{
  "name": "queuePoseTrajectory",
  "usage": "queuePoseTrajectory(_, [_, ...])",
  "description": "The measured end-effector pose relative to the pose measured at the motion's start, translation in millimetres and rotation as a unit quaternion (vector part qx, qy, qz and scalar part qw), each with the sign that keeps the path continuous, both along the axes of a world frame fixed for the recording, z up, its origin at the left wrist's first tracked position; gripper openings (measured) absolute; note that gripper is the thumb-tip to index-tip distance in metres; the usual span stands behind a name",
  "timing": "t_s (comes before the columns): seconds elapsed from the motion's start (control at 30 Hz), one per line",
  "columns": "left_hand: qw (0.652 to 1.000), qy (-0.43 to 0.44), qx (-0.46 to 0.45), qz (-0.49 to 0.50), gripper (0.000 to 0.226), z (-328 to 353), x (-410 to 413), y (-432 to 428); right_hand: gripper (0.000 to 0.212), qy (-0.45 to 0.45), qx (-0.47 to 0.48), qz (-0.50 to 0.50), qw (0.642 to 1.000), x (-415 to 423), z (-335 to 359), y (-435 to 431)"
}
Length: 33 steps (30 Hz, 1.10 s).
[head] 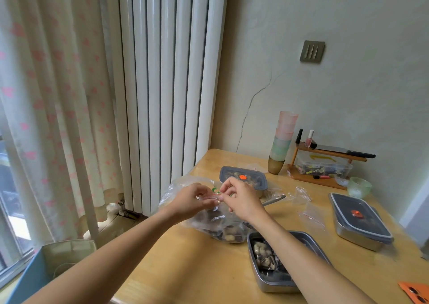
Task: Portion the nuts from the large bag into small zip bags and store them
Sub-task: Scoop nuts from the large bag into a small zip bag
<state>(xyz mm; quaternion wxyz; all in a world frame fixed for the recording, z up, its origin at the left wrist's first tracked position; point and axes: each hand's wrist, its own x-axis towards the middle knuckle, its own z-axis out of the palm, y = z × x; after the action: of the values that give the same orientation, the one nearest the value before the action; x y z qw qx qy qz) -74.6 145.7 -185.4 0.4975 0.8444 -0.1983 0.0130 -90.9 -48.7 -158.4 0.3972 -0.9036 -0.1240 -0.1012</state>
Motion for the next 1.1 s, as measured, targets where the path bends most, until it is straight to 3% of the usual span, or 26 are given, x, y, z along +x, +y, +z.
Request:
queuePoseTrajectory(0.1, [0.987, 0.077, -0.14, -0.021, 0.034, 1.4, -4.6, -2.6, 0.014, -0.011, 0.032, 0.001, 0.999, 0.2, -0.5, 0.7])
queuePoseTrajectory(0.17, [0.975, 0.108, -0.189, -0.031, 0.026, 3.9, -8.2, -3.2, 0.015, -0.007, 0.068, 0.001, 0.998, -0.6, -1.1, 0.8])
queuePoseTrajectory(0.27, [0.959, 0.142, -0.245, -0.025, 0.016, 1.3, -9.4, -5.9, 0.014, 0.005, 0.134, -0.009, 0.991, -2.3, -2.0, 2.8])
queuePoseTrajectory(0.57, [0.923, 0.148, -0.356, 0.002, 0.026, -7.5, -15.4, -23.1, 0.004, 0.074, 0.334, -0.017, 0.939, -10.5, -8.6, 5.1])
queuePoseTrajectory(0.77, [0.935, 0.114, -0.335, -0.011, 0.038, -19.2, -14.9, -33.0, 0.009, 0.131, 0.299, -0.009, 0.945, -8.8, -14.6, 1.8])
queuePoseTrajectory(0.87, [0.942, 0.094, -0.322, -0.027, 0.028, -24.9, -14.6, -33.5, 0.009, 0.125, 0.299, -0.041, 0.945, -7.7, -17.1, 0.2])
queuePoseTrajectory(1.1, [0.913, 0.133, -0.384, 0.04, 0.012, -42.4, -16.2, -41.1, 0.007, 0.109, 0.252, -0.091, 0.957, -9.3, -33.9, 6.4])
